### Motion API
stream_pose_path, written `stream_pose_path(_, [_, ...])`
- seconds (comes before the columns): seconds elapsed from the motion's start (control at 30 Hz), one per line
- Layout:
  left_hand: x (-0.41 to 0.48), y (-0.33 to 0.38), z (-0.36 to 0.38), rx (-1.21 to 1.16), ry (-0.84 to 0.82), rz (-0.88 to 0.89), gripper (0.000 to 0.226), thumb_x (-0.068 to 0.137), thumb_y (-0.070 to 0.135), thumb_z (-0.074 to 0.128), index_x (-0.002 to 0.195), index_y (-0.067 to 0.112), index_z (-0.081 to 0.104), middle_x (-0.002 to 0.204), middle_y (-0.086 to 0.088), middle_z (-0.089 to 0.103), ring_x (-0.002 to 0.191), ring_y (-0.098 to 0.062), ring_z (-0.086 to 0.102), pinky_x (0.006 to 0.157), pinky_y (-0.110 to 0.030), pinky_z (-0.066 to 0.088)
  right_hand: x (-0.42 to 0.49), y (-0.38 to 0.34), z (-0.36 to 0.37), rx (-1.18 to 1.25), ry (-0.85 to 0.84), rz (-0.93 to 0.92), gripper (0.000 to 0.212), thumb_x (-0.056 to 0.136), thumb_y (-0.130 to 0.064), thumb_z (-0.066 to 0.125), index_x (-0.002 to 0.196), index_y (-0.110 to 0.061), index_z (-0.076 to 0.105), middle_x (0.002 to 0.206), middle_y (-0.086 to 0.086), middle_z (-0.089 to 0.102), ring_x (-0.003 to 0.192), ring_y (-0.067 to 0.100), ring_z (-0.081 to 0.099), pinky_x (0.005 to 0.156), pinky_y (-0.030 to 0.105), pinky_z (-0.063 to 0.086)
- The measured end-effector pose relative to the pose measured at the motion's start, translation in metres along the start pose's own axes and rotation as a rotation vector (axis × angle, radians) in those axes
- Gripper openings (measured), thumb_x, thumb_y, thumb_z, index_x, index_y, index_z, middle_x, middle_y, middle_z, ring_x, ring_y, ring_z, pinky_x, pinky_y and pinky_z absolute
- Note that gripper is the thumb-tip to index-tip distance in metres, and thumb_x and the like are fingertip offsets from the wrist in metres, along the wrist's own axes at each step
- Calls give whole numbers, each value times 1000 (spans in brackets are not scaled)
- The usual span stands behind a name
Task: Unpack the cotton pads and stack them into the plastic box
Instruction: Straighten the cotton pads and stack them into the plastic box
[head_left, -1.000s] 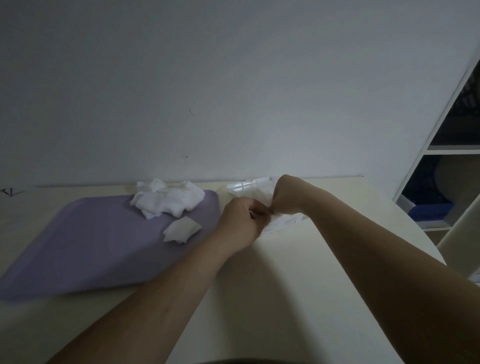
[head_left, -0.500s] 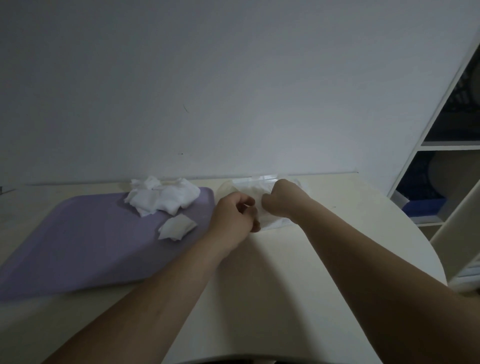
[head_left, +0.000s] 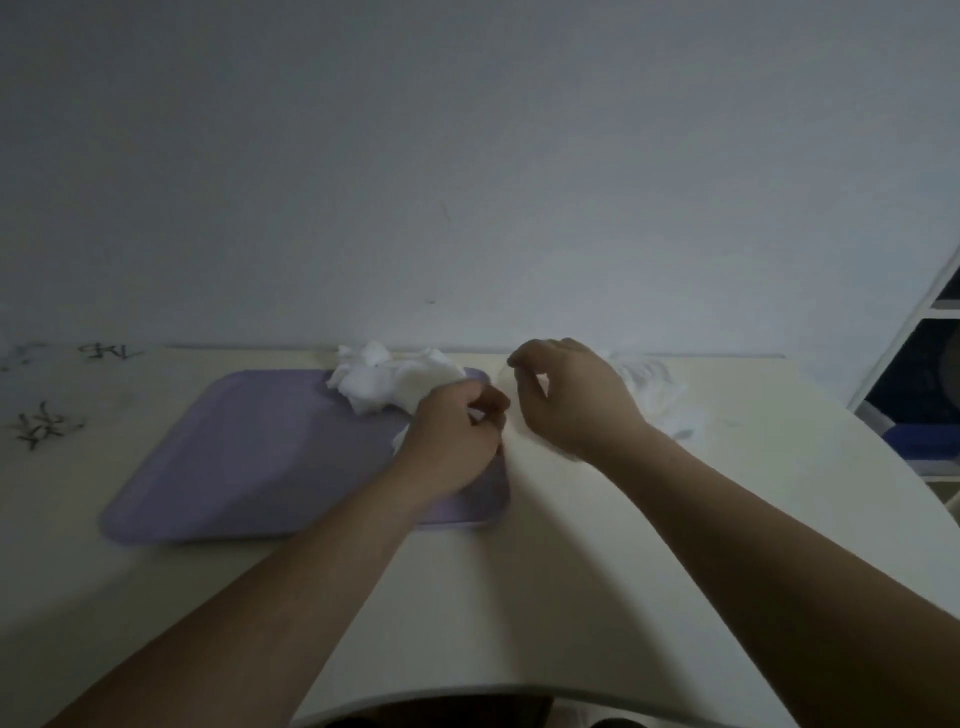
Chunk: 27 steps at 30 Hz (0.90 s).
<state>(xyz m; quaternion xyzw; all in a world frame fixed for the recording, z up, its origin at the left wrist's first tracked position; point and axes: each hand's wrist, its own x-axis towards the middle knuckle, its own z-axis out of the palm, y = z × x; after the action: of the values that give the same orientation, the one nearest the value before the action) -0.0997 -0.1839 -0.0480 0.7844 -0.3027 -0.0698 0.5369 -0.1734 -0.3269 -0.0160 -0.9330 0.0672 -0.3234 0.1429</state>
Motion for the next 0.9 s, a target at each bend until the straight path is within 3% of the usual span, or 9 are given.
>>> stream_pose_path(0.1, [-2, -19, -39, 139, 77, -5, 15, 88, 25, 77, 100, 32, 71, 96, 13, 69, 87, -11, 69, 84, -35, 60, -2, -23, 29, 122, -218, 107, 28, 96, -17, 57, 117, -21, 76, 109, 0, 78, 103, 24, 71, 92, 37, 55])
stream_pose_path(0.17, [-8, -34, -60, 293, 13, -18, 41, 73, 45, 82, 109, 33, 68, 106, 16, 64, 95, -6, 65, 86, -31, 56, -4, -32, 50, 218, -380, 251, 38, 95, -11, 58, 131, -17, 69, 119, 4, 75, 114, 25, 68, 100, 32, 50])
stream_pose_path(0.23, [-13, -48, -70, 414, -69, -21, 58, 60, 58, 78, 112, 34, 68, 106, 15, 67, 96, -8, 66, 81, -33, 57, -5, -36, 63, 343, -402, 374, 49, 92, -4, 58, 140, -13, 61, 124, 6, 73, 119, 25, 65, 104, 29, 47])
stream_pose_path(0.37, [-5, -67, -64, 492, -68, 101, 27, 69, 46, 75, 81, 26, 60, 82, 10, 61, 75, -11, 59, 61, -34, 47, 2, -31, 76, 500, -331, 524, 57, 84, 5, 56, 138, -13, 60, 109, 3, 78, 110, 22, 70, 108, 39, 52])
stream_pose_path(0.47, [5, -65, -57, 506, -76, 188, 10, 78, 25, 62, 71, 20, 59, 72, 8, 54, 68, -17, 54, 58, -35, 40, 3, -24, 79, 618, -298, 512, 63, 69, -2, 53, 128, -19, 63, 101, 1, 78, 104, 23, 74, 103, 47, 57])
stream_pose_path(0.57, [13, -71, -55, 336, -37, 113, 18, 82, 28, 59, 91, 27, 74, 77, 8, 68, 71, -9, 62, 61, -27, 45, -4, -17, 87, 656, -251, 456, 60, 76, 6, 58, 131, -18, 63, 109, -2, 75, 106, 12, 73, 103, 36, 57])
stream_pose_path(0.67, [17, -69, -58, 30, 20, -39, 11, 91, 22, 70, 97, 27, 77, 78, 6, 75, 67, -6, 64, 64, -22, 51, -7, -10, 91, 653, -199, 362, 57, 89, 9, 55, 140, -14, 60, 124, -7, 70, 111, 0, 68, 99, 22, 54])
stream_pose_path(0.8, [10, -60, -59, -295, -44, -122, 19, 97, 8, 69, 105, 22, 80, 81, 0, 78, 69, -8, 67, 67, -23, 56, -4, -5, 91, 821, -209, 391, 55, 81, -21, 81, 134, -21, 67, 122, -5, 76, 115, 15, 72, 103, 41, 56])
stream_pose_path(0.9, [9, -58, -55, -498, -39, -183, 19, 100, 7, 65, 105, 14, 81, 97, -15, 79, 80, -18, 70, 73, -32, 58, -3, -4, 92, 972, -202, 386, 26, 90, -13, 79, 116, -13, 76, 105, 9, 81, 101, 27, 76, 94, 48, 60])
